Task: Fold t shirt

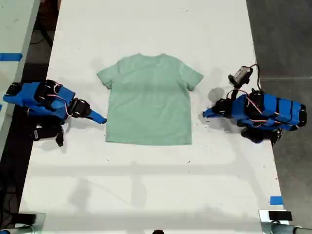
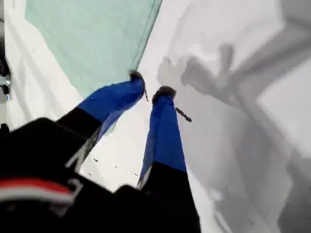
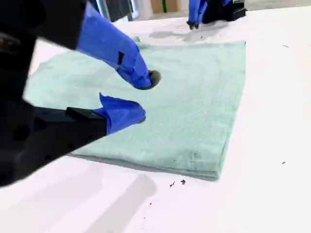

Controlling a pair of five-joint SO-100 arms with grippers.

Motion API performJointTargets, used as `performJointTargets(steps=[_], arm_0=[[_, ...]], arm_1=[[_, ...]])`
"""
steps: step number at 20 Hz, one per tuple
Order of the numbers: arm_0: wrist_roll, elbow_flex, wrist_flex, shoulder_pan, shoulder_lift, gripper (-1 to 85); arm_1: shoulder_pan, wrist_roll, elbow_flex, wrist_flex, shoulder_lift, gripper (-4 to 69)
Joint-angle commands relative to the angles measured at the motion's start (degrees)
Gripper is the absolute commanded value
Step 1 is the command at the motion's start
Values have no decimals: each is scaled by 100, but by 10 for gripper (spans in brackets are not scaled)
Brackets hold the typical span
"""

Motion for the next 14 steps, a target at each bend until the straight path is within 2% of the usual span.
performJointTargets(steps=[1, 3, 5, 8, 9, 11, 12, 14], arm_0=[[53, -79, 9, 88, 35, 74], [53, -79, 9, 79, 35, 74], [53, -79, 9, 79, 35, 74], [53, -79, 9, 70, 35, 75], [53, -79, 9, 70, 35, 75], [53, -79, 9, 70, 35, 75], [53, -79, 9, 70, 35, 75], [53, -79, 9, 70, 35, 75]], arm_1=[[-659, -97, 237, 176, 53, 15], [-545, -255, 237, 185, 53, 17], [-633, -9, 114, 360, 53, 17], [-431, -246, -589, 589, -44, 19], [-202, -413, -923, 633, -325, 46], [352, -879, -1854, 615, -1362, 196], [703, -1160, -2391, 615, -1969, 229], [1450, -1767, -3480, 606, -3305, 234]])
